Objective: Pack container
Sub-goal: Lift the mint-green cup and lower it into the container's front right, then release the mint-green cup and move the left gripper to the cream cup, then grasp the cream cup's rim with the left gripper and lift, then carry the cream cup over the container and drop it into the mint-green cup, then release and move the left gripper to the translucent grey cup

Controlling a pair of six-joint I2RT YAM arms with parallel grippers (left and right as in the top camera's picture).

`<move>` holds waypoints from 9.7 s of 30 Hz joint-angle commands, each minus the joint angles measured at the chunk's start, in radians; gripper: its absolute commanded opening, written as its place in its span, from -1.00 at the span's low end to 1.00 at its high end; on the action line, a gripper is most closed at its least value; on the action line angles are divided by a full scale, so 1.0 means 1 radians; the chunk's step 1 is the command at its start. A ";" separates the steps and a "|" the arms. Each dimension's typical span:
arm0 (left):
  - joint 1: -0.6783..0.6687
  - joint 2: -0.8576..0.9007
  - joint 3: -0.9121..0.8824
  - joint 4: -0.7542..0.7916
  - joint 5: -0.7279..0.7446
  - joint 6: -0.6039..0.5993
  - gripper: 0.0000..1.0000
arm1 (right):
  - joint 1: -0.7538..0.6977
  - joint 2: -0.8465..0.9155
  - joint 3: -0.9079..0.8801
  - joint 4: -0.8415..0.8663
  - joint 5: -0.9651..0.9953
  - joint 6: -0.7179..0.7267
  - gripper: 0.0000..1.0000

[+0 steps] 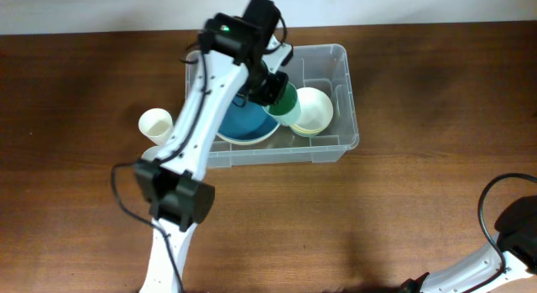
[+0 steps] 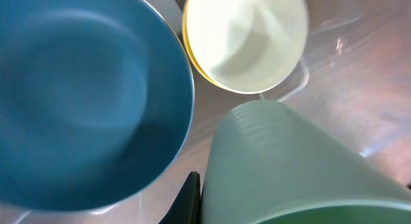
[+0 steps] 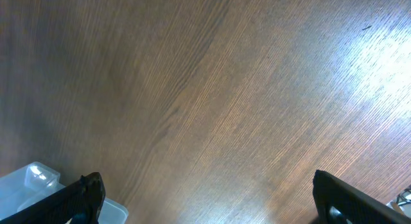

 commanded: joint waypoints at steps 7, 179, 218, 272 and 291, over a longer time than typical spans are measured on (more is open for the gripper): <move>-0.012 0.076 0.001 -0.024 0.027 0.015 -0.87 | 0.002 -0.010 -0.003 -0.002 0.009 -0.007 0.98; 0.019 -0.130 -0.128 -0.036 0.042 0.038 -0.95 | 0.002 -0.010 -0.003 -0.002 0.009 -0.007 0.98; 0.015 -0.057 -0.137 0.061 0.006 0.041 -0.28 | 0.002 -0.010 -0.003 -0.002 0.009 -0.007 0.98; 0.688 -0.717 -1.267 0.430 -0.136 -0.200 0.99 | 0.002 -0.010 -0.003 -0.002 0.009 -0.007 0.98; 0.695 -0.508 -1.273 0.492 -0.183 -0.225 0.99 | 0.002 -0.010 -0.003 -0.002 0.009 -0.007 0.98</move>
